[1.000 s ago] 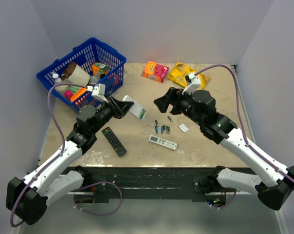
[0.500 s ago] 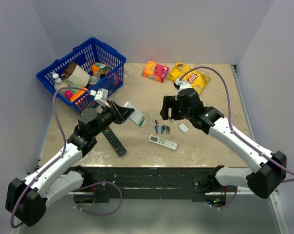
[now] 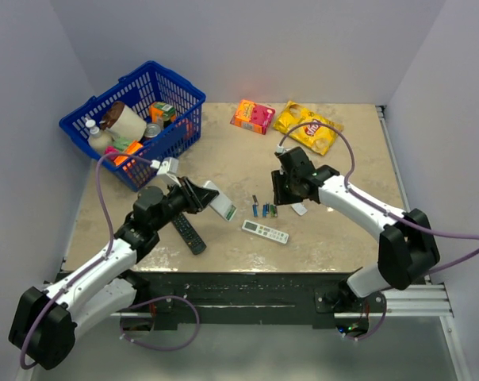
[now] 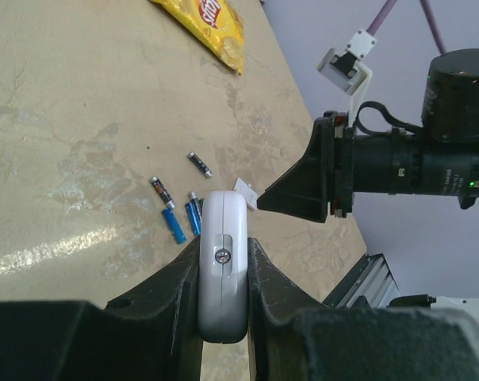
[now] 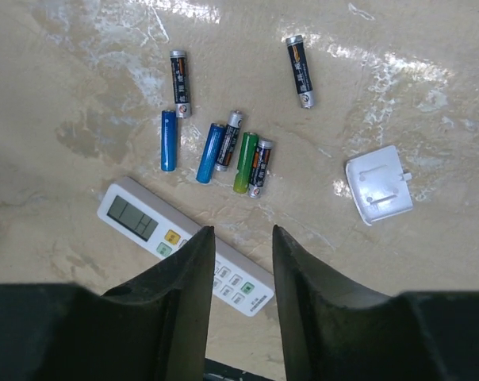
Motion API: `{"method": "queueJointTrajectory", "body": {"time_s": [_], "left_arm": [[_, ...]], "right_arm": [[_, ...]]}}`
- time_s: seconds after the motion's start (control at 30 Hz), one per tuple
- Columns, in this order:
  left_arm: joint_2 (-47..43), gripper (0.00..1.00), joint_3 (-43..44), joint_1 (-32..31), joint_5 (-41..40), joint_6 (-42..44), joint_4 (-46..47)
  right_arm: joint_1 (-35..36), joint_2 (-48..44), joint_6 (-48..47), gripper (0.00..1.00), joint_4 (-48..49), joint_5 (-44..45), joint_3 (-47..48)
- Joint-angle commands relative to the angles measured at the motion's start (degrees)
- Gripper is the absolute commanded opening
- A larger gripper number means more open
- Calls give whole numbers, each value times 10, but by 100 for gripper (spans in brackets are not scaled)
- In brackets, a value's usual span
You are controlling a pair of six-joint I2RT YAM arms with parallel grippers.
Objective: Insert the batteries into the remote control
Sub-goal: Pick up the battery from the center of the board.
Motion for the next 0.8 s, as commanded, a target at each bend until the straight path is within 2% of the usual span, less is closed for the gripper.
{"method": "queueJointTrajectory", "body": {"time_s": [0.0,0.27,0.37,0.53,0.77], "left_arm": [[-1,0,-19,4,4,-24,92],[35,0,-17,6,21,-1,140],[61,0,1,19,65,9,140],[78,0,-4,40,90,12,162],[77,0,-4,50,107,43,145]], "right_arm": [[1,-4,-18,33,39,-23,-24],[1,44,-17,24,43,-36,-10],[1,56,-6,23,38,-27,2],[2,82,1,19,43,-28,11],[5,123,10,17,32,-18,50]]}}
